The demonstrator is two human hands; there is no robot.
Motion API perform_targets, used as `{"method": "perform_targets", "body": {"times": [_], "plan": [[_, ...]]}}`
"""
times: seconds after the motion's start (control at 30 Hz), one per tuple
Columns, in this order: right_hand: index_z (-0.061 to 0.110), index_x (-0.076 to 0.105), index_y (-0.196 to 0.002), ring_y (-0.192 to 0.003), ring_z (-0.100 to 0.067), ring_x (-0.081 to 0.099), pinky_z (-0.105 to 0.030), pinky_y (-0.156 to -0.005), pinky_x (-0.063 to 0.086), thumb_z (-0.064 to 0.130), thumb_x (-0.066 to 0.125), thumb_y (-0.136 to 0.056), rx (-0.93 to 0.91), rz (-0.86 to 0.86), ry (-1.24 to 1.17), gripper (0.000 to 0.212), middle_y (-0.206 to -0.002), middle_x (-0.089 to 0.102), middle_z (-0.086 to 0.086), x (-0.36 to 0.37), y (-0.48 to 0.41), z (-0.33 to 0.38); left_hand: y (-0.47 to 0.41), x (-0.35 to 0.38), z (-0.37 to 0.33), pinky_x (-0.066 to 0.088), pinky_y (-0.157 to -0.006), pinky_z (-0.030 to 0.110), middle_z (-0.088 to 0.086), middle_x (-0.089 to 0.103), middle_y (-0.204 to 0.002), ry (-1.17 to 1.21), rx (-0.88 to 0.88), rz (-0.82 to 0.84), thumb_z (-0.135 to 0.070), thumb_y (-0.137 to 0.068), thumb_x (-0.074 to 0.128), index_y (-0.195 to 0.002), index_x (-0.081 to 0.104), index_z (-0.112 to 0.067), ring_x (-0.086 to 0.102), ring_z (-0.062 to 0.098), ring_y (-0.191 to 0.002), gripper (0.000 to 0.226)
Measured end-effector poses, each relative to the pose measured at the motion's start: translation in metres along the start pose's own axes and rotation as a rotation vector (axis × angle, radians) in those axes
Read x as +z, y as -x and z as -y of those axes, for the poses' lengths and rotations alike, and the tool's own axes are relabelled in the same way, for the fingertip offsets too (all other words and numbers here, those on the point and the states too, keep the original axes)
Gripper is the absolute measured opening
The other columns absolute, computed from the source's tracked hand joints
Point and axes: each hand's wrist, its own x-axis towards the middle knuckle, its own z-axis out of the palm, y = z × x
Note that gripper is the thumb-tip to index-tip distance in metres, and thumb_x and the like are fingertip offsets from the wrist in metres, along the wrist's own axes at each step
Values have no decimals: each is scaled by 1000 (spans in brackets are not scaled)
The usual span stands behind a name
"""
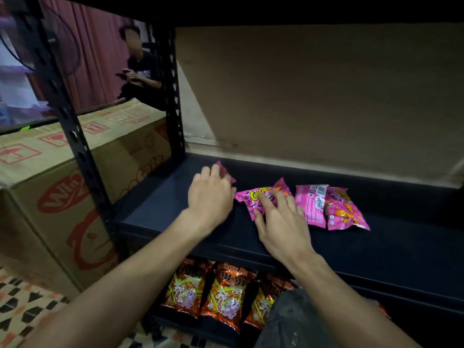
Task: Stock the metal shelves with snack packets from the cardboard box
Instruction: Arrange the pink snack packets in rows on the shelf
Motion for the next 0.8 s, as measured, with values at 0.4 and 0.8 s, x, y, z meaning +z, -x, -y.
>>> {"method": "perform_targets", "body": {"times": [0.4,0.8], "plan": [[19,39,-148,-134,-31,36,-44,-106,32,36,43,-100,150,-19,59,52,-149,40,-11,0,-5,-2,-28,40,51,32,-109,44,16,43,-146,25,113,195,-1,-87,54,-155,7,-6,40,33,-136,83],[16,42,-144,-127,-31,37,-43,-102,33,36,47,-98,207,-8,138,50,-138,43,-11,-1,-18,-28,-68,54,45,-4,-120,51,-1,-13,-164,-23,178,413,0,-91,40,-157,-8,-26,-8,32,-151,86]]}}
